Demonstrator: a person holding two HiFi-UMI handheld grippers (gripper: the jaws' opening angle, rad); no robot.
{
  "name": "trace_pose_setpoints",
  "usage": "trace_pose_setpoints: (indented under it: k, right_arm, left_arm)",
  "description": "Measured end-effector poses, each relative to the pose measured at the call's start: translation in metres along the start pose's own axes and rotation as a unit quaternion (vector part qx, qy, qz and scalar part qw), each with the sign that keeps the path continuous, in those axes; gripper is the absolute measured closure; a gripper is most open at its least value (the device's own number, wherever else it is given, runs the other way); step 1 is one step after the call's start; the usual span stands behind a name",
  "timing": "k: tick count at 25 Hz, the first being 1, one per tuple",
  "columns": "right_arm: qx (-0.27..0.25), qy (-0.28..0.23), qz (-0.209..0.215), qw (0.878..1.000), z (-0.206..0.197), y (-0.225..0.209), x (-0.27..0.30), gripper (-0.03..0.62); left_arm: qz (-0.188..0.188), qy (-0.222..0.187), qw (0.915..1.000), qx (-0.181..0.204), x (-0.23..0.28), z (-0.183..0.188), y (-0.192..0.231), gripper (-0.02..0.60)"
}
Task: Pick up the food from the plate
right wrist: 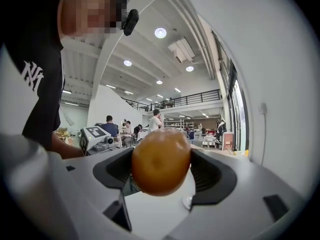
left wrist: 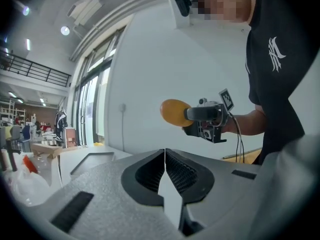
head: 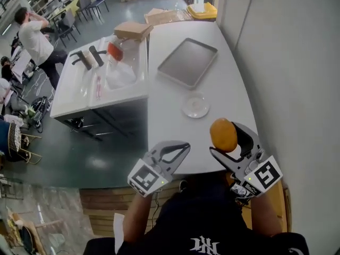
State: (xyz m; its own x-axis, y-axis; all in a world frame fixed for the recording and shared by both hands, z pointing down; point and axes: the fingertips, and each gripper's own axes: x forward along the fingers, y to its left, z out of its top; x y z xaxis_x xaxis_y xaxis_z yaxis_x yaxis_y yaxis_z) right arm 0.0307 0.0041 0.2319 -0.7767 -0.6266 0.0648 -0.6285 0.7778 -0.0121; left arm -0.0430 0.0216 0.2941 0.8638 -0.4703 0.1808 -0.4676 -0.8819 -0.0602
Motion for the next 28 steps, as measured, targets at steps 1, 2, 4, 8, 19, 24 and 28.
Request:
trace_pose_setpoints:
  k: [1, 2, 4, 8, 19, 24, 28]
  right_arm:
    - [0.006, 0.000, 0.004, 1.000, 0.002, 0.006, -0.007, 0.238]
    - [0.012, 0.000, 0.006, 1.000, 0.004, 0.013, -0.015, 0.238]
    - [0.014, -0.009, 0.010, 1.000, 0.013, 0.021, -0.030, 0.238]
    - [0.019, -0.043, 0.041, 0.998, 0.033, 0.021, -0.047, 0.238]
    - [0.050, -0.019, 0.099, 0.994, -0.002, 0.011, -0.108, 0.238]
    - [0.061, -0.015, 0.113, 0.992, -0.020, 0.011, -0.125, 0.238]
    - [0.076, -0.024, 0.110, 0.991, -0.022, 0.001, -0.138, 0.238]
  left_arm:
    - [0.000, 0.000, 1.0000, -0.004, -0.003, 0.001, -0.007, 0.574]
    - [0.001, -0.001, 0.9999, -0.011, -0.007, 0.003, -0.015, 0.574]
    - [0.004, -0.002, 0.9999, -0.017, -0.011, 0.012, -0.028, 0.574]
    - [0.008, -0.006, 0.9999, 0.014, -0.002, 0.043, -0.047, 0.574]
    - [0.047, 0.001, 0.9988, 0.009, 0.032, 0.072, -0.117, 0.574]
    - [0.056, 0.017, 0.9978, -0.031, 0.040, 0.047, -0.142, 0.574]
    - [0.056, 0.033, 0.9978, -0.011, 0.045, 0.045, -0.151, 0.574]
